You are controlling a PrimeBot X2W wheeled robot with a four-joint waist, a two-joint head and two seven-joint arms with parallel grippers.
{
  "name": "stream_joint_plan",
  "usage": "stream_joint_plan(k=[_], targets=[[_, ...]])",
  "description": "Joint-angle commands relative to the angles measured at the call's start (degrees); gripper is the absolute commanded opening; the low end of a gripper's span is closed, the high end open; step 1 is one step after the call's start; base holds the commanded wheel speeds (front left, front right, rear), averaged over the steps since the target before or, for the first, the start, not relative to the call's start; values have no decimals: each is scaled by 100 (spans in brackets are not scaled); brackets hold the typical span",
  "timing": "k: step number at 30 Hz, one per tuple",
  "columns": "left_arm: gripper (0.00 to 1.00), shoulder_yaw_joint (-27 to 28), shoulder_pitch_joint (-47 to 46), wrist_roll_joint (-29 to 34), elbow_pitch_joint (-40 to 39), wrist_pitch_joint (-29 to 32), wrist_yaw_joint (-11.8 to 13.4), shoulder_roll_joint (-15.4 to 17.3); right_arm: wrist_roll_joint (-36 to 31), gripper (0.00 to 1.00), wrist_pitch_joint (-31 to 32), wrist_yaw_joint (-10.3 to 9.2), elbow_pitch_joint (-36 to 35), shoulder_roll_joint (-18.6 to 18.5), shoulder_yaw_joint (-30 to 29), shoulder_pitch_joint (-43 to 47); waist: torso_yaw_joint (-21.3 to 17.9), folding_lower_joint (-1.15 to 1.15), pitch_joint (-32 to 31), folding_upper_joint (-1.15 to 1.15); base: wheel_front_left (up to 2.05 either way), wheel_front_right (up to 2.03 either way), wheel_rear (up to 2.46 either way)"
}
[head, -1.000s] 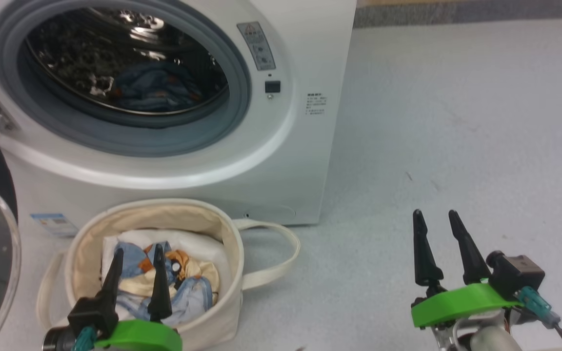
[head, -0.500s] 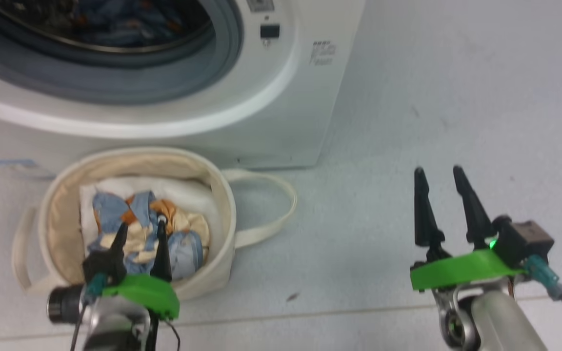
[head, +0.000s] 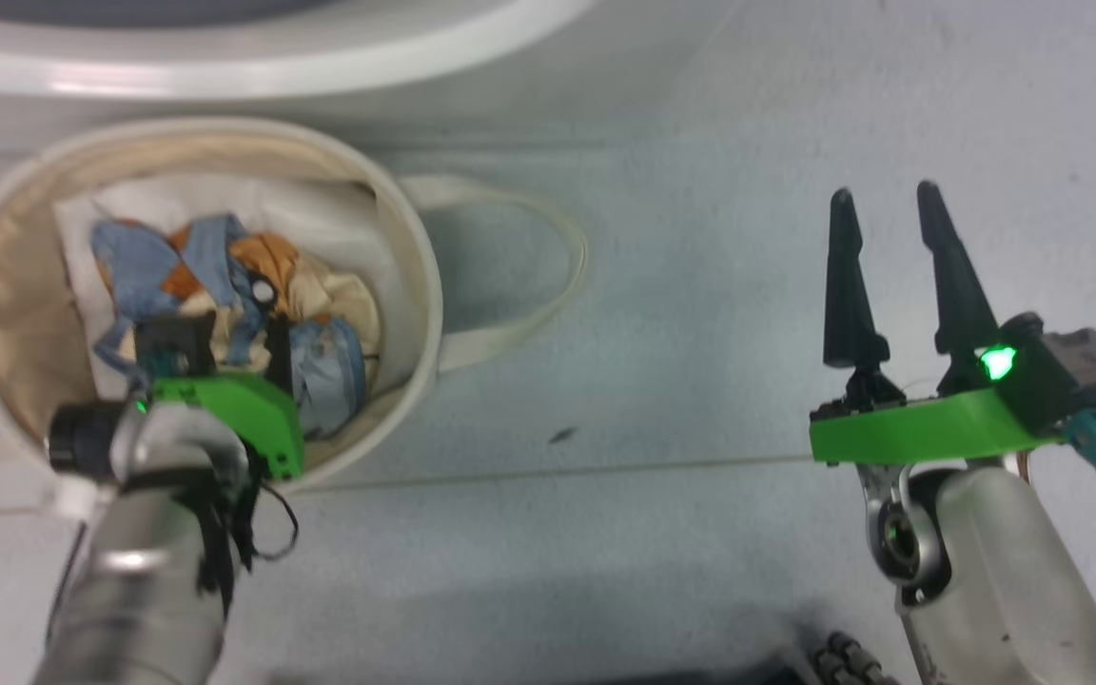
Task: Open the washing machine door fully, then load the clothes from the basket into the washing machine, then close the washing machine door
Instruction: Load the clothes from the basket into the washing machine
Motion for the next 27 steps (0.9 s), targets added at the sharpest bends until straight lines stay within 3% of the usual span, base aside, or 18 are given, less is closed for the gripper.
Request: stream_joint_plan(k=[1,8,14,17,21,27], targets=[[100,184,-267,-110,267,128,-64,277,-44,100,-70,3,-205,19,90,-62,-60,-3,570,0,0,0,0],[100,189,-759,-205,557,942,-108,490,24,100,-70,3,-263,19,110,-158,-192,-3,887,0,0,0,0],[100,30,-1151,-144,586,1283,-294,633,16,100,-70,3,-376,19,-27,-208,-269,-3,1204,0,0,0,0],[100,-12,-1290,-138,594,1507,-267,687,31,100,-70,3,-414,19,21,-230,-293,-3,1358,0,0,0,0],[100,-68,-1406,-93,598,1759,-69,741,45,100,-70,3,-455,19,61,-255,-313,-3,1501,0,0,0,0],[100,10,-1558,-170,600,2043,550,757,-5,100,-70,3,-499,19,69,-298,-331,-3,1698,0,0,0,0]])
